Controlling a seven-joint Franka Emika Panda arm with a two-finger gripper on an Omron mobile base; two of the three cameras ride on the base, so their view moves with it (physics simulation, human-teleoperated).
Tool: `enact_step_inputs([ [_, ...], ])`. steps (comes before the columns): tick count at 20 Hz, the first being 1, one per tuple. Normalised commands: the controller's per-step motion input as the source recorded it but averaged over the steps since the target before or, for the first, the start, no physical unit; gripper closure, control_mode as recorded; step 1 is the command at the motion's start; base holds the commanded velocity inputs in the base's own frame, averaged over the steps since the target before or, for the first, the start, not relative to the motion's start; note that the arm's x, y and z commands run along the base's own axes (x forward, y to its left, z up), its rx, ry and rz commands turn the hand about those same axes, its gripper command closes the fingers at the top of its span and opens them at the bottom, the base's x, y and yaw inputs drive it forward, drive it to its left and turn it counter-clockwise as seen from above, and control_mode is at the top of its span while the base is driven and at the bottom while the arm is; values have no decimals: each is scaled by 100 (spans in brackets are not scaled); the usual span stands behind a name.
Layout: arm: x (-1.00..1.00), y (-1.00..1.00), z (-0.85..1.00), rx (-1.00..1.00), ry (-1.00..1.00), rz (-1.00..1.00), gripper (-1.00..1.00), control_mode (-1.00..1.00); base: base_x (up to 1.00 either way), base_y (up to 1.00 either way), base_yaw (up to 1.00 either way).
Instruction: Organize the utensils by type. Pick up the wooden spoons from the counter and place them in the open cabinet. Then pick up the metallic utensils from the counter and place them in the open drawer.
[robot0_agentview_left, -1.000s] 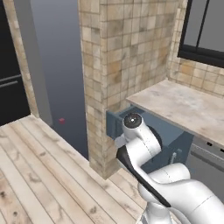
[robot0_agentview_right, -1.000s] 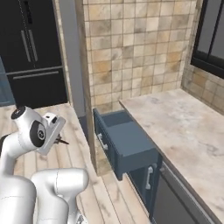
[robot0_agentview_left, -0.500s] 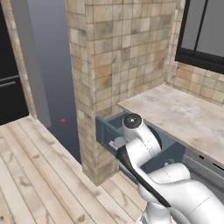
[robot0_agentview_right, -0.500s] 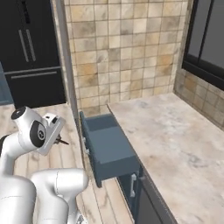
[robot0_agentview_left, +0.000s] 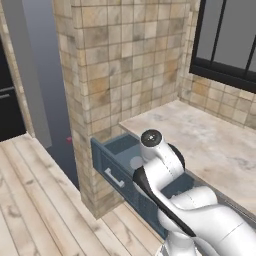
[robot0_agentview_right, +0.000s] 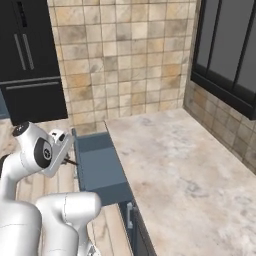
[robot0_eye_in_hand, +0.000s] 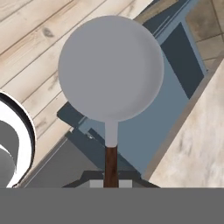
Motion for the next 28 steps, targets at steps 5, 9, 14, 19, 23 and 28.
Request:
enact_step_inputs([
  [5,0,0,0,0,0,0,100,100,11,-22,11],
  [9,0,0,0,0,0,0,100,100,0,-9,4],
  [14,0,0,0,0,0,0,100,100,0,-2,0],
  [19,17,0,-2,11,0,-3,100,-100,1,0,0],
  [23,62,0,-2,31,5,-12,100,-100,0,0,0],
  [28,68,-11,-5,35,8,-7,100,-100,0,0,0],
])
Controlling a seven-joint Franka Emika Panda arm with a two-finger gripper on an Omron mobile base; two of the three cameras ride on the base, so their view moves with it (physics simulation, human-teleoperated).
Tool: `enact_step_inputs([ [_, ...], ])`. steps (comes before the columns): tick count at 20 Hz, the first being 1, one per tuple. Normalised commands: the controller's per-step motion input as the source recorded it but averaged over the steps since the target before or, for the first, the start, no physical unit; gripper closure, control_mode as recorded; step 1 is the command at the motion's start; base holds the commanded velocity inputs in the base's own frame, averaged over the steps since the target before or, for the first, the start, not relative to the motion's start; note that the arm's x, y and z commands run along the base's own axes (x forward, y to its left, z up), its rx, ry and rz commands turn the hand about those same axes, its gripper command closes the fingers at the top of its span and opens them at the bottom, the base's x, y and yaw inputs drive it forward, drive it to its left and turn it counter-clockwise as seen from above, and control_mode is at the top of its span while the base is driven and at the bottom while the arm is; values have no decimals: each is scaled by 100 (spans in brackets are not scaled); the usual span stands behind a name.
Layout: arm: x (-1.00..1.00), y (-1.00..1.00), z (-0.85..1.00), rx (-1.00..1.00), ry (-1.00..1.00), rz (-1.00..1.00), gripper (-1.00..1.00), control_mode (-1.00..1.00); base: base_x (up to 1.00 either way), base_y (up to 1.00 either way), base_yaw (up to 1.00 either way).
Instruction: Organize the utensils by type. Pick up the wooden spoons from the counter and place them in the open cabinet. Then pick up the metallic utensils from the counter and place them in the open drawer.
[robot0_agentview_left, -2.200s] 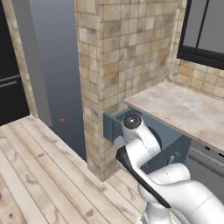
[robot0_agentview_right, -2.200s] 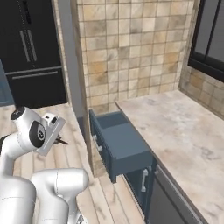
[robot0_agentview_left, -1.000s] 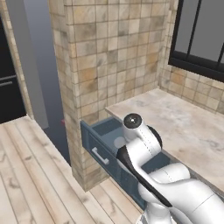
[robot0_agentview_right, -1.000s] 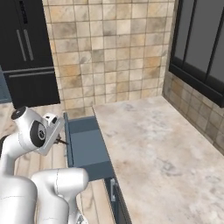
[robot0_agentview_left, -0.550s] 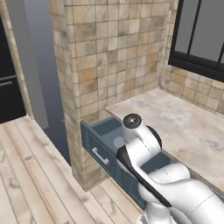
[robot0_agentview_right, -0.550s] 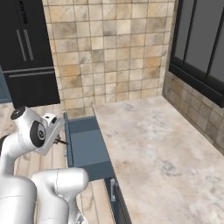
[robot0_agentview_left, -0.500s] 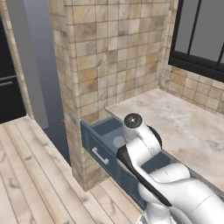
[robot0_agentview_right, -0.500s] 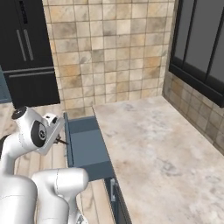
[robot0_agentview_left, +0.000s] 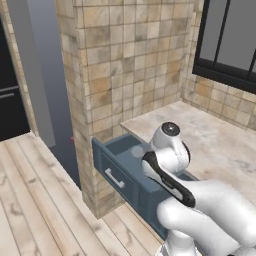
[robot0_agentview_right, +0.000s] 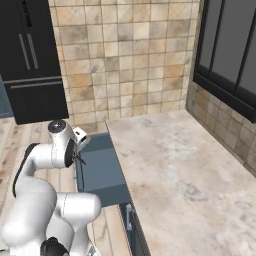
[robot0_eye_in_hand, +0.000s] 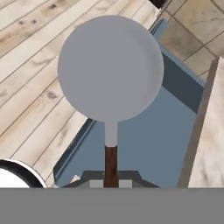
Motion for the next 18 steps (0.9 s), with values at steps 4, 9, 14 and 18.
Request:
enact_step_inputs([
  [4,76,-8,-18,22,24,-19,100,-100,0,0,0],
  [9,63,1,-25,16,27,-31,100,-100,0,0,0],
  [14,62,3,-14,0,19,-36,100,-100,0,0,0],
  [18,41,2,-36,0,7,-27,100,-100,0,0,0],
])
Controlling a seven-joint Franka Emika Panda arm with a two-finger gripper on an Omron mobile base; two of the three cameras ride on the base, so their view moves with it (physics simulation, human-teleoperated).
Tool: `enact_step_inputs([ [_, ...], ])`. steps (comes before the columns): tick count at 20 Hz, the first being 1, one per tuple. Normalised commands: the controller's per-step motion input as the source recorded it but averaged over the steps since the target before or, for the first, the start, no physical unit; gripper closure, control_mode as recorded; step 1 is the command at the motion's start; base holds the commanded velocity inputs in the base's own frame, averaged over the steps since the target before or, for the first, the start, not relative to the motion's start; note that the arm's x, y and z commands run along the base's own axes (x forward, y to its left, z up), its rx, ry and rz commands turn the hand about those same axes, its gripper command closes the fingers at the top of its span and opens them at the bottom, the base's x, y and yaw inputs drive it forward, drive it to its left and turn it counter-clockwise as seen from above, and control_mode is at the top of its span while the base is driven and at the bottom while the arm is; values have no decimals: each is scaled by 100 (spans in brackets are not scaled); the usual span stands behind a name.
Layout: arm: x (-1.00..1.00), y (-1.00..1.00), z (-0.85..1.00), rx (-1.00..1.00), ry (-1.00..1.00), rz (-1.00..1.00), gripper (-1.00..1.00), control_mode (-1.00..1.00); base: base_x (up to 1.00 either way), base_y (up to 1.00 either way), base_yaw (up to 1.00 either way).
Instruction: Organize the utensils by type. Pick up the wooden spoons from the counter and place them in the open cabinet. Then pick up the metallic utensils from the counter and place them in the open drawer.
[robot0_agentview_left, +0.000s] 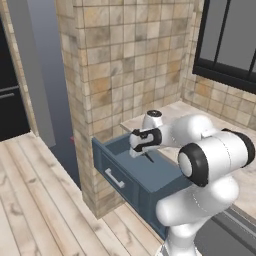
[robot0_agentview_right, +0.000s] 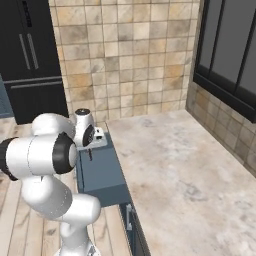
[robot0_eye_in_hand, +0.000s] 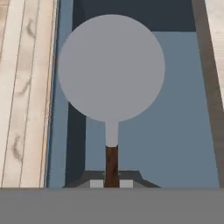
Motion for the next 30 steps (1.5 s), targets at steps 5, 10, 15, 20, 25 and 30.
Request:
enact_step_inputs([
  [5,18,6,-55,3,1,-22,100,-100,0,0,0],
  [10,11,16,-58,2,0,-18,100,-100,0,0,0],
  [15,10,11,-43,0,0,-12,100,-100,0,0,0],
  [20,13,8,-39,0,0,-9,100,-100,0,0,0],
  [25,12,8,-40,0,0,-6,100,-100,0,0,0],
  [30,11,8,-34,0,0,-4,100,-100,0,0,0],
])
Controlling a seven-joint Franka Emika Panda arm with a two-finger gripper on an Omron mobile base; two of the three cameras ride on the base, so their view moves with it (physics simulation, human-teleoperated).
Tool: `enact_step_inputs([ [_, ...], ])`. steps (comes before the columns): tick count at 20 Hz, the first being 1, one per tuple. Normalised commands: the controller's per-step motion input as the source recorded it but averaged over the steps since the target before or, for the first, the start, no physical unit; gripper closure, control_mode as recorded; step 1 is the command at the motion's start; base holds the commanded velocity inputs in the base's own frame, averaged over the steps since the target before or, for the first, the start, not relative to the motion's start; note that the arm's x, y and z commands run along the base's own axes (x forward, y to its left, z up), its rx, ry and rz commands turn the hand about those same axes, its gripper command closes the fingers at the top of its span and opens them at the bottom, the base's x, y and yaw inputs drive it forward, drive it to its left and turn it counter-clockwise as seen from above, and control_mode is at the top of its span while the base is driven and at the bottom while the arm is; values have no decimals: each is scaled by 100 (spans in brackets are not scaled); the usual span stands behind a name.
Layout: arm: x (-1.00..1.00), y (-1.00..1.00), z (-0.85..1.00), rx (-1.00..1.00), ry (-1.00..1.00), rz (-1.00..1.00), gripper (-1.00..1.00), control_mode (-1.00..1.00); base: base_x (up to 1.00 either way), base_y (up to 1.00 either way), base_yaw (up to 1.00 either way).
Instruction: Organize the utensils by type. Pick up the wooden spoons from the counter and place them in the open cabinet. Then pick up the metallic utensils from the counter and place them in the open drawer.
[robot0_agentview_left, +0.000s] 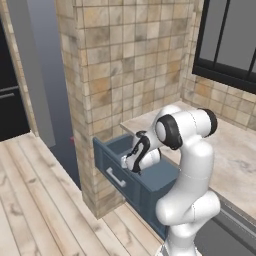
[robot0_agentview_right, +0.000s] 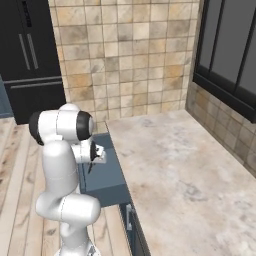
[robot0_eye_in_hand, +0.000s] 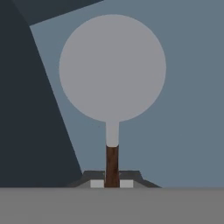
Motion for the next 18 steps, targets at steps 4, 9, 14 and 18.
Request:
enact_step_inputs([
  [4,5,13,-32,0,2,-1,100,-100,0,0,0],
  [9,-19,43,-45,5,6,0,100,-100,0,0,0],
  [14,-28,59,-49,4,5,-2,100,-100,0,0,0],
  [18,-33,65,-53,1,3,-4,100,-100,0,0,0],
])
